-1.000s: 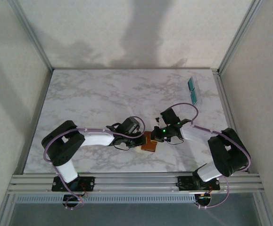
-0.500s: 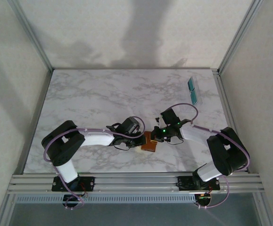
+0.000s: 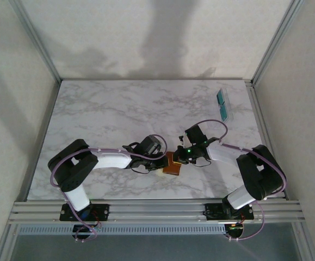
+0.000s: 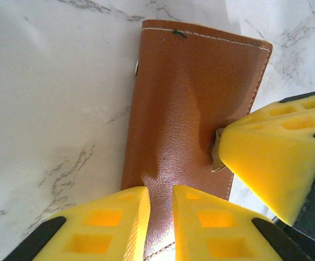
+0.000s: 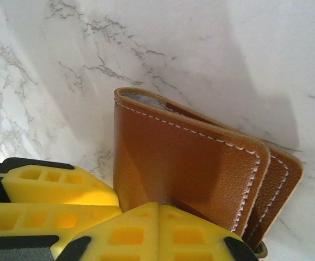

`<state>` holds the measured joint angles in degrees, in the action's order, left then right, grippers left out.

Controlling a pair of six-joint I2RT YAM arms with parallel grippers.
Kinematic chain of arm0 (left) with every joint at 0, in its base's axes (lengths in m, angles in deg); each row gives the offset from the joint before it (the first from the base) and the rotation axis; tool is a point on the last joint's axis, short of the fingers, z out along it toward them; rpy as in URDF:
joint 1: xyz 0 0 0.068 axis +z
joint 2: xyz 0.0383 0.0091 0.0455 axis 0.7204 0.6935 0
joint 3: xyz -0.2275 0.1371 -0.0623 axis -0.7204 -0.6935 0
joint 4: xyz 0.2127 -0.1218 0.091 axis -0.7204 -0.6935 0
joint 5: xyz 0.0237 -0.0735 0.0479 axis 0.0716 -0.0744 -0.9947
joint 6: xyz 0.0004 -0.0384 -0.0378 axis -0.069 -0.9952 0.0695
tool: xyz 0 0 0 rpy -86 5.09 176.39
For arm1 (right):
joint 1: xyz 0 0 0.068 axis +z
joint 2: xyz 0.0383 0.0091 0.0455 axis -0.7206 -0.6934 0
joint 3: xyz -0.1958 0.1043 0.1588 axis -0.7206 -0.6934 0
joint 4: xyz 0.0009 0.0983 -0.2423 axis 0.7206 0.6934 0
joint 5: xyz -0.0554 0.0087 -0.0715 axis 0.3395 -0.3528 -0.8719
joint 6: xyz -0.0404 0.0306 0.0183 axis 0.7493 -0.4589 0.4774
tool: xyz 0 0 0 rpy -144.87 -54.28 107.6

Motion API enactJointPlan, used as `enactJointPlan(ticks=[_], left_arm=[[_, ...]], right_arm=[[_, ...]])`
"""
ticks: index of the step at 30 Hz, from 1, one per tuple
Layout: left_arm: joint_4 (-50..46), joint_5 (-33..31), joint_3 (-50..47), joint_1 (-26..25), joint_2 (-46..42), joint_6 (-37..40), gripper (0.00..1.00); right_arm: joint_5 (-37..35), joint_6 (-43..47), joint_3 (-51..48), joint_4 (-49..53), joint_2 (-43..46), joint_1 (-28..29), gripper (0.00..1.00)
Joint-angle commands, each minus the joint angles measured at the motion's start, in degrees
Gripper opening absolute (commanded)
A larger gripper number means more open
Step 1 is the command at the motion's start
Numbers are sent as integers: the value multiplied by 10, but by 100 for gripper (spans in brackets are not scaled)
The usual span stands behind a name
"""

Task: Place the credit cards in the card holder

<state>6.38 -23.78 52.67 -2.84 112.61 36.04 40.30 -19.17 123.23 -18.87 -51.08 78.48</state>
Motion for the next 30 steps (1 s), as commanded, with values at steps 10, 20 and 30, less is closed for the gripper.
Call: enactJointPlan(ticks=[10, 20, 30], left_arm=[[-35, -32, -28, -7, 9, -11, 20], [-32, -39, -27, -6, 7, -16, 21], [-7, -46, -30, -7, 8, -24, 21]], right_arm=[[-98, -3, -8, 100, -85, 3, 0], [-53, -8, 0, 128, -126, 2, 0], [-44, -24, 18, 177, -82, 18, 0]])
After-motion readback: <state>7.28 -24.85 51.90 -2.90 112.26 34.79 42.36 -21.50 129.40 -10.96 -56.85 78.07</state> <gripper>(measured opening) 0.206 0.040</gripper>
